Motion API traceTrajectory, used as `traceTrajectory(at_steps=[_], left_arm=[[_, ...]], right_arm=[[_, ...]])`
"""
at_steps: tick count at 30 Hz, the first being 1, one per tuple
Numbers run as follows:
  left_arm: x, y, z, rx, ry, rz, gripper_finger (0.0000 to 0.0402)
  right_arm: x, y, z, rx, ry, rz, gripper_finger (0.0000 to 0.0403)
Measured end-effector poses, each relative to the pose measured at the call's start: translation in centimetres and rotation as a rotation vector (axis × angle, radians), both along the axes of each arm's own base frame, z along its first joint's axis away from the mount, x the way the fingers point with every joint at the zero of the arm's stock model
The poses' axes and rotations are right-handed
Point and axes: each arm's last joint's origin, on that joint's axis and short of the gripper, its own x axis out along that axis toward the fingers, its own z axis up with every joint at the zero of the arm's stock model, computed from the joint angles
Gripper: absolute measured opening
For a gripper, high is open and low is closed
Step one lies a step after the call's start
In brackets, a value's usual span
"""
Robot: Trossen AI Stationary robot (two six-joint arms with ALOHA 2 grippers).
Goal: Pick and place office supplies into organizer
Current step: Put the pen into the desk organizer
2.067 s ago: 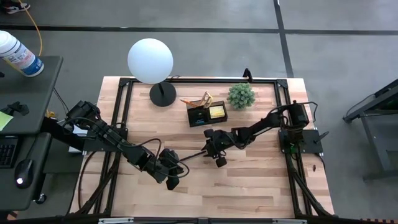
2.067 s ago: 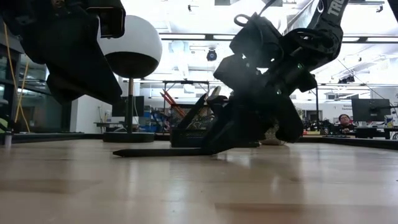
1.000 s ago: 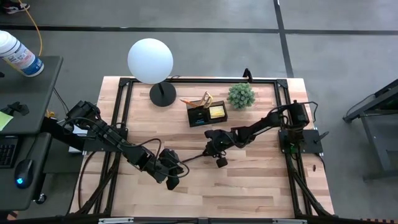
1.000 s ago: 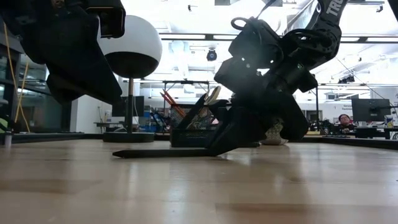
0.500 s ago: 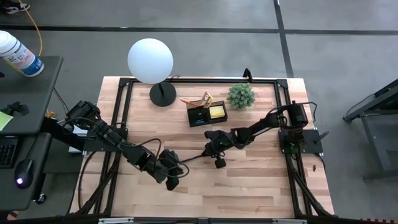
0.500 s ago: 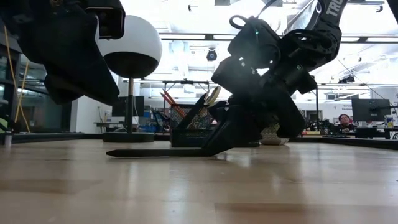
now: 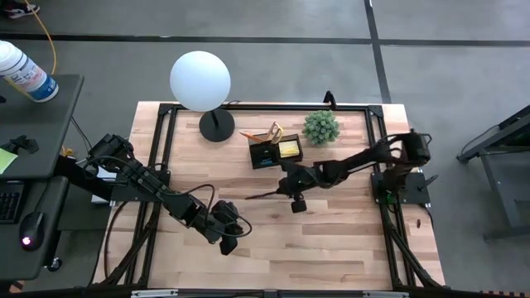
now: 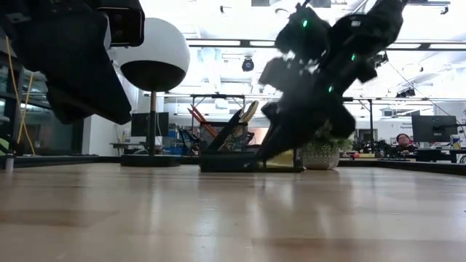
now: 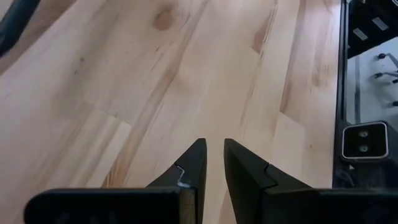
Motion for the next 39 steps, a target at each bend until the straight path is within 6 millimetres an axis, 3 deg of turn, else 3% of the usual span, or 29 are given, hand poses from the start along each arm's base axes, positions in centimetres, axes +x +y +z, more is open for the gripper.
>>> traceTrajectory(at_steps=[11, 20, 24, 29, 39], left_arm=[[-0.1, 0.2, -0.1, 0.052, -0.007, 0.041, 0.0046], [-0.1, 0.4, 0.0, 0.109, -0.018, 0.054, 0.0046], [-0.1, 0.4, 0.0, 0.116, -0.020, 0.059, 0.0046], [-0.1, 0.4, 0.0, 0.118, -0.020, 0.057, 0.0046], [-0.1, 0.4, 0.0, 0.118, -0.020, 0.057, 0.0046]], right_arm=[[-2.8, -1.7, 8.2, -0.144, 0.018, -0.091, 0.0024], [-1.3, -5.3, 17.6, -0.250, 0.161, -0.189, 0.0024], [-0.7, -7.3, 20.5, -0.273, 0.233, -0.236, 0.0024], [1.0, -9.6, 21.5, -0.283, 0.325, -0.258, 0.0024], [5.7, -11.5, 19.6, -0.258, 0.588, -0.266, 0.0024]])
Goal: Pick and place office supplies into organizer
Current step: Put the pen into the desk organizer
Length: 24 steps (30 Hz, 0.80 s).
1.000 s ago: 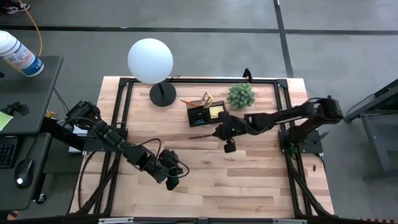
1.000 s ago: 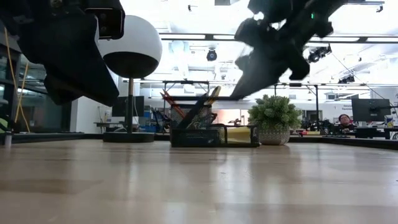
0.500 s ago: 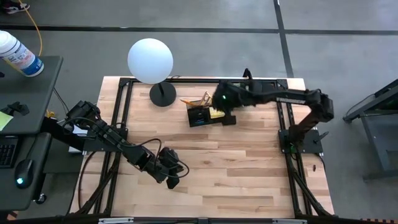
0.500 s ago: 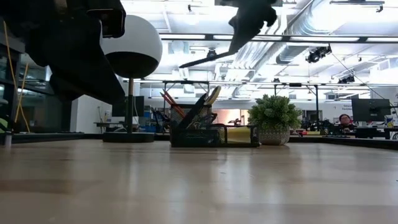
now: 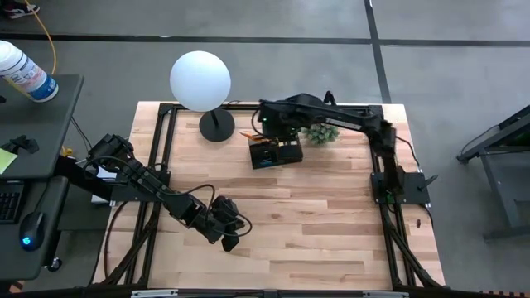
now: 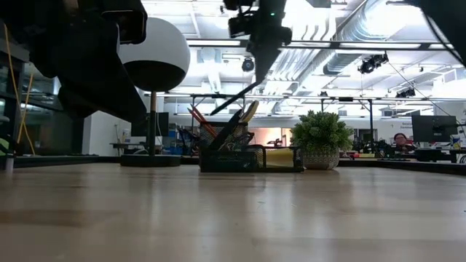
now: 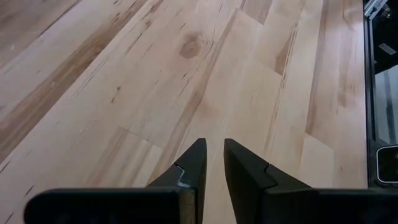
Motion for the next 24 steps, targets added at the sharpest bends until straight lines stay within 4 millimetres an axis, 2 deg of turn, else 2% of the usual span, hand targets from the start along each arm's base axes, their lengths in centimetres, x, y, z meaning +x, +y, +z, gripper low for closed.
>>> traceTrajectory(at_steps=[5, 10, 16, 24], left_arm=[[0.0, 0.0, 0.0, 0.011, 0.002, -0.010, 0.0046], [0.0, 0.0, 0.0, 0.014, 0.002, -0.013, 0.0046], [0.0, 0.0, 0.0, 0.018, 0.003, -0.016, 0.0046], [0.0, 0.0, 0.0, 0.023, 0.002, -0.016, 0.0046]], right_arm=[[1.7, 0.0, 0.2, 0.004, 0.020, 0.052, 0.0024], [2.5, -0.1, 0.0, 0.007, 0.044, 0.075, 0.0024], [2.1, -0.5, -1.2, 0.035, 0.112, 0.058, 0.0024], [1.9, -1.4, -1.1, 0.039, 0.098, 0.021, 0.0024]])
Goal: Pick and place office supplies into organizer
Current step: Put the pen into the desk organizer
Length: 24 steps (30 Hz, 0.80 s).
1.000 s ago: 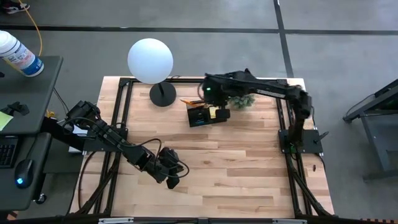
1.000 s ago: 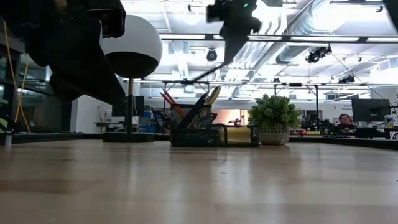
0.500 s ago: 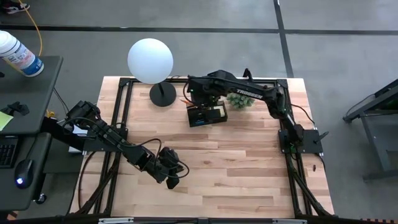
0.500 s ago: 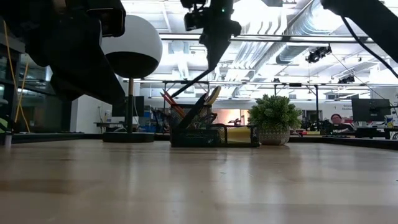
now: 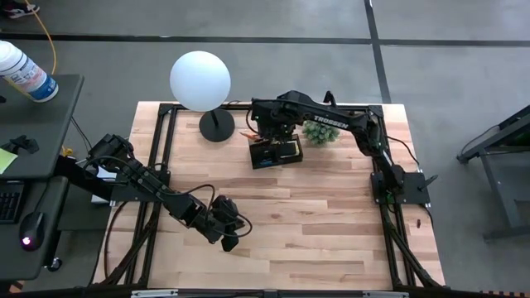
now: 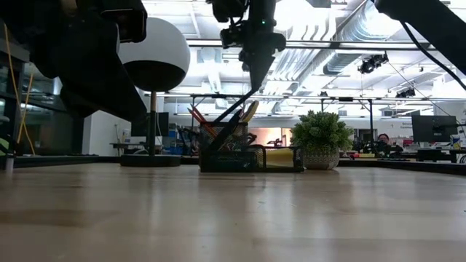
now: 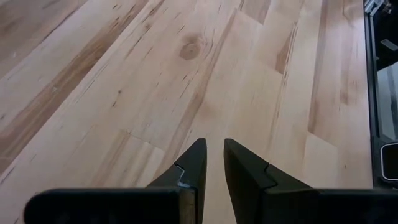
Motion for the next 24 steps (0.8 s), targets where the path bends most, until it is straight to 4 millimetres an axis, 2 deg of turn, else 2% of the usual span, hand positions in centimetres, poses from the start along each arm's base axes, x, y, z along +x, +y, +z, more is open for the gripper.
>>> traceTrajectory(at_steps=[11, 16, 24], left_arm=[[0.0, 0.0, 0.0, 0.027, -0.003, -0.004, 0.0046], [0.0, 0.0, 0.0, 0.028, -0.003, -0.002, 0.0046], [0.0, 0.1, 0.0, 0.030, -0.005, 0.000, 0.0046]], right_arm=[[1.0, -0.8, -2.1, 0.014, 0.042, 0.002, 0.0026], [1.6, -1.0, -2.3, -0.012, 0.001, 0.011, 0.0031], [2.0, -1.1, -2.3, -0.037, -0.032, 0.016, 0.0090]])
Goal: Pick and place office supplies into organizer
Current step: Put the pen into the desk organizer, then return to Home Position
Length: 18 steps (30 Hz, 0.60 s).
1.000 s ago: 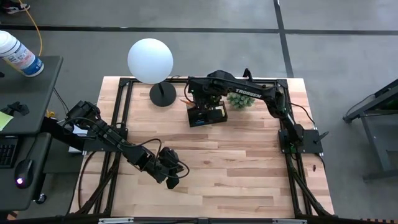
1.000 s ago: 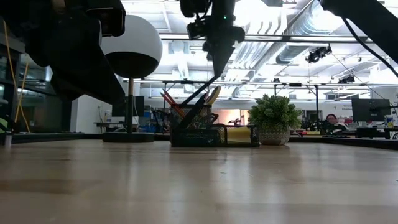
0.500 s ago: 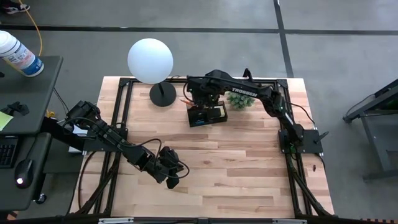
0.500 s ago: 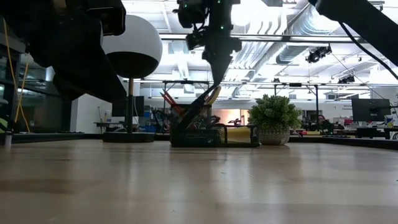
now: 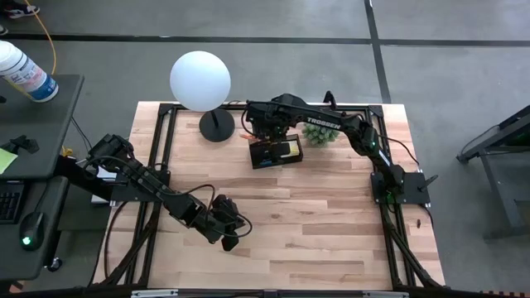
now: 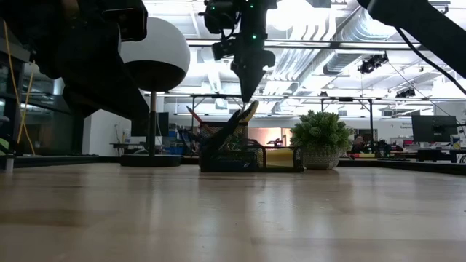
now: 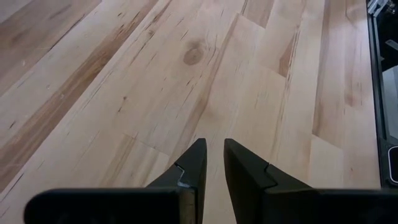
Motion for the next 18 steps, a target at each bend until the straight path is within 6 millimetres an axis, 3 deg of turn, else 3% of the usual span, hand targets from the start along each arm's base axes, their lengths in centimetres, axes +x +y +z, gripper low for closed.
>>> traceTrajectory(at_steps=[8, 15, 18], left_arm=[[0.0, 0.0, 0.0, 0.001, -0.001, 0.001, 0.0046], [0.0, 0.1, 0.0, 0.012, -0.007, 0.013, 0.0046], [0.0, 0.1, 0.0, 0.012, -0.006, 0.013, 0.0046]], right_arm=[[0.0, -0.1, 0.0, -0.032, 0.005, -0.008, 0.0128], [0.0, 0.2, 0.3, -0.036, -0.009, -0.039, 0.0134], [-0.3, 0.7, 1.4, -0.039, -0.034, -0.037, 0.0133]])
